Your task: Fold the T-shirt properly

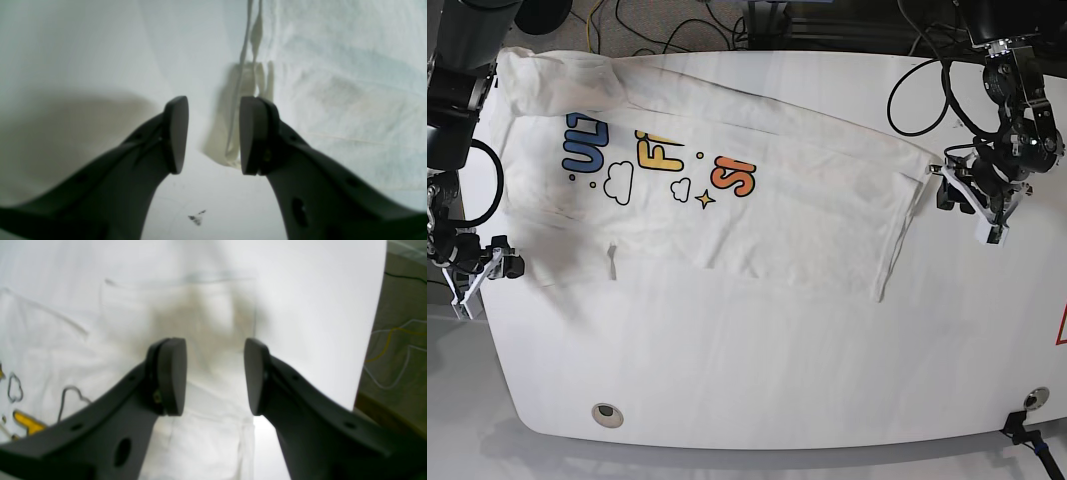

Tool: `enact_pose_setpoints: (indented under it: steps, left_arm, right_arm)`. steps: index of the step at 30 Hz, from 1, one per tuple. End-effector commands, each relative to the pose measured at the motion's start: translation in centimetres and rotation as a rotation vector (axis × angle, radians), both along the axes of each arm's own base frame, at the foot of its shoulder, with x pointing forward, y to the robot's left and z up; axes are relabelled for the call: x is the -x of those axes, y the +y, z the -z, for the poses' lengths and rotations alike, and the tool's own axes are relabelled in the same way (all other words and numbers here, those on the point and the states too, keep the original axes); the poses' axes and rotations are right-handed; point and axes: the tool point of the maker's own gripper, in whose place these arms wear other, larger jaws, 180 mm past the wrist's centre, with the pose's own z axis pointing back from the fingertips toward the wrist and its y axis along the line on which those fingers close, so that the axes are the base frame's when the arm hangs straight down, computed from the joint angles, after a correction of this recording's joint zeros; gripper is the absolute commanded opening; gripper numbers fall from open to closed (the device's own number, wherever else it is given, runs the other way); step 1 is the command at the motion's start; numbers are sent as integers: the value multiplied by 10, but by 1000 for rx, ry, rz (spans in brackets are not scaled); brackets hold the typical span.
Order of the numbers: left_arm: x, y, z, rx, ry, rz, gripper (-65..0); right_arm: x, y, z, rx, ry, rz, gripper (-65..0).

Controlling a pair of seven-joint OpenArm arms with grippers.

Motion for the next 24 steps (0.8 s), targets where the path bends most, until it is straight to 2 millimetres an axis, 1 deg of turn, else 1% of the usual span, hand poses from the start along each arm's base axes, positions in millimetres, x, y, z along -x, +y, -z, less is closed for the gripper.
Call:
enact_pose_setpoints:
  steps: [1,3,4,6,7,8,17,20,22,24]
  left_arm:
    - [-8,0,-14,-14,-47,14,-412]
    - [-8,-2,-13,-9,-44,18,-412]
    - [-12,3,-18,-20,-68,-3,-411]
    - [-23,1,-36,-31,-124,4,-409]
    - [-26,0,-42,-37,-142,9,-409]
    - [-26,-1,-44,-39,-147,11,-409]
    - [-28,0,-46,-43,-151,10,-409]
    - [-28,0,-45,-43,-150,10,-409]
    - [-28,0,-46,-42,-153,10,-409]
    - [-29,0,-46,-42,-154,10,-409]
  right_arm:
    - [-10,-9,-15,22,-64,21,-373]
    - [-10,-8,-7,40,-62,21,-374]
    - [-1,18,15,-20,-11,0,-386]
    - [-2,20,15,-25,-12,-1,-391]
    - [-1,19,15,-23,-12,0,-395]
    - [-1,19,15,-23,-12,0,-397]
    - [-2,20,15,-25,-12,-1,-395]
    - [-1,17,14,-19,-11,1,-394]
    - [-1,14,13,-13,-14,7,-394]
    - [-2,2,4,-13,-37,41,-394]
